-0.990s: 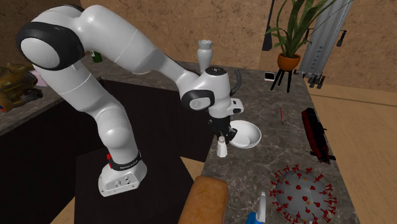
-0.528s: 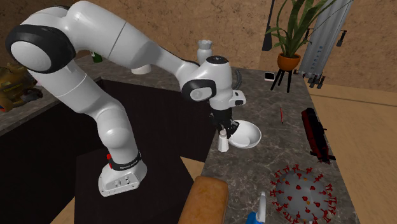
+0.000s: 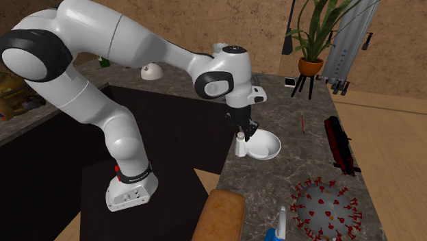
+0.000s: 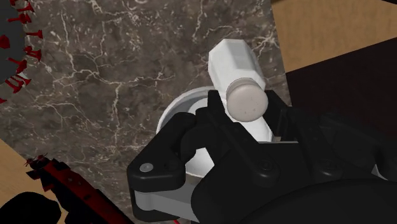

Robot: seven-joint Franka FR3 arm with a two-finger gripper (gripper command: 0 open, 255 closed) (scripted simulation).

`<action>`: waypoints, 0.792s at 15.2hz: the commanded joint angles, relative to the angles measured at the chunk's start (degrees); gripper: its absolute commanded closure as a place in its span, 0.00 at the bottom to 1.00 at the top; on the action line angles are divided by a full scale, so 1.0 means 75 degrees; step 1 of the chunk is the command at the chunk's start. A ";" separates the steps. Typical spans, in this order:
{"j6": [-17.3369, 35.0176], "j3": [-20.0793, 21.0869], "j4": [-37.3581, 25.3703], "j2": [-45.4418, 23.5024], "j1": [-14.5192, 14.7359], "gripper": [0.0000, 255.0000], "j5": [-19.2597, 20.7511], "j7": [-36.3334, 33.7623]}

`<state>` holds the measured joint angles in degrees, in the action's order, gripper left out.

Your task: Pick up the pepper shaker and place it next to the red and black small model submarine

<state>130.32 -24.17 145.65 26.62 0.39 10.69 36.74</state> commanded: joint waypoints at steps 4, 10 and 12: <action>-0.0598 0.0115 -0.0369 0.0229 -0.0007 1.00 -0.0015 -0.0035; -0.1262 0.0232 -0.0855 0.0409 0.0004 1.00 -0.0055 -0.0056; -0.1212 0.0158 -0.1138 0.0077 0.0091 1.00 -0.0151 0.0011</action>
<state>121.26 -22.65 138.38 28.47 0.78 9.91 36.44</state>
